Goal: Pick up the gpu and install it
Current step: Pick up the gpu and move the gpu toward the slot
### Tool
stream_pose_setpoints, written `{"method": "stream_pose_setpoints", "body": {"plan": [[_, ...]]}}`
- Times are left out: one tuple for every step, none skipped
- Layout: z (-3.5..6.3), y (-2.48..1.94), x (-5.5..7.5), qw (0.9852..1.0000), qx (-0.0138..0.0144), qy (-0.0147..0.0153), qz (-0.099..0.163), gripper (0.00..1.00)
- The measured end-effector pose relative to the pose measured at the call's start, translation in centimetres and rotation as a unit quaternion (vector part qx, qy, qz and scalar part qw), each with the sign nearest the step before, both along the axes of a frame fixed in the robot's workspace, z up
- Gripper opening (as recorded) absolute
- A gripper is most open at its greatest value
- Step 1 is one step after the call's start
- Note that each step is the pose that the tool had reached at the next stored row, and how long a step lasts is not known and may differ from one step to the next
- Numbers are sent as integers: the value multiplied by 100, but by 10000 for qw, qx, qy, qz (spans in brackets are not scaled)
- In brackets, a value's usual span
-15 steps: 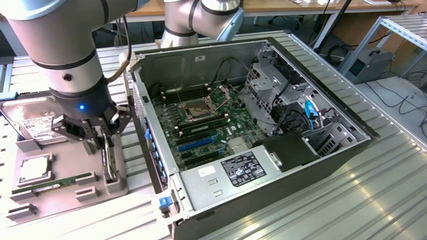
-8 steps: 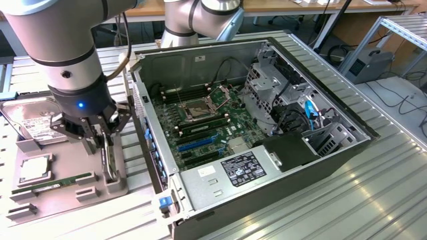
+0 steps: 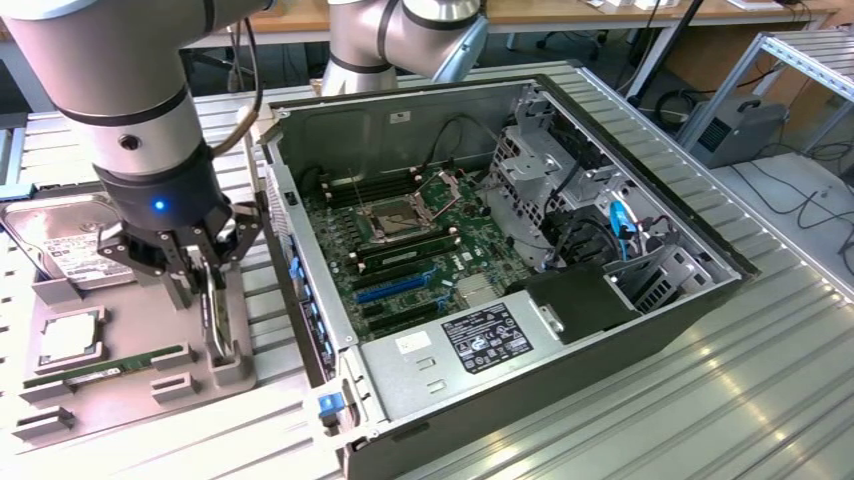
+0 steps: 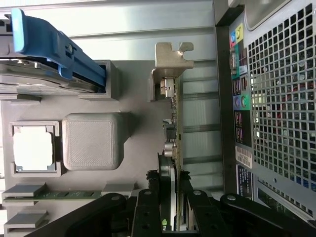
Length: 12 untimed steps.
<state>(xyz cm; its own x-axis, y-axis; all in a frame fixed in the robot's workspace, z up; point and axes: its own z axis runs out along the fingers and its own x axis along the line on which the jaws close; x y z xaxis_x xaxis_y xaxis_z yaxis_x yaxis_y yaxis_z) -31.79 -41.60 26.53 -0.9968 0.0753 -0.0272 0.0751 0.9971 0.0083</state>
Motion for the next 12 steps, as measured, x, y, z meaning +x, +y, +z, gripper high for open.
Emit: {"method": "stream_pose_setpoints", "body": {"plan": [[6,0,0,10000,0,0,0,27],[15,0,0,10000,0,0,0,27],[21,0,0,10000,0,0,0,27],[27,0,0,10000,0,0,0,27],[33,0,0,10000,0,0,0,27],[38,0,0,10000,0,0,0,27],[43,0,0,10000,0,0,0,27],[49,0,0,10000,0,0,0,27],[54,0,0,10000,0,0,0,27],[60,0,0,10000,0,0,0,27],[67,0,0,10000,0,0,0,27],[75,0,0,10000,0,1,0,27]]}}
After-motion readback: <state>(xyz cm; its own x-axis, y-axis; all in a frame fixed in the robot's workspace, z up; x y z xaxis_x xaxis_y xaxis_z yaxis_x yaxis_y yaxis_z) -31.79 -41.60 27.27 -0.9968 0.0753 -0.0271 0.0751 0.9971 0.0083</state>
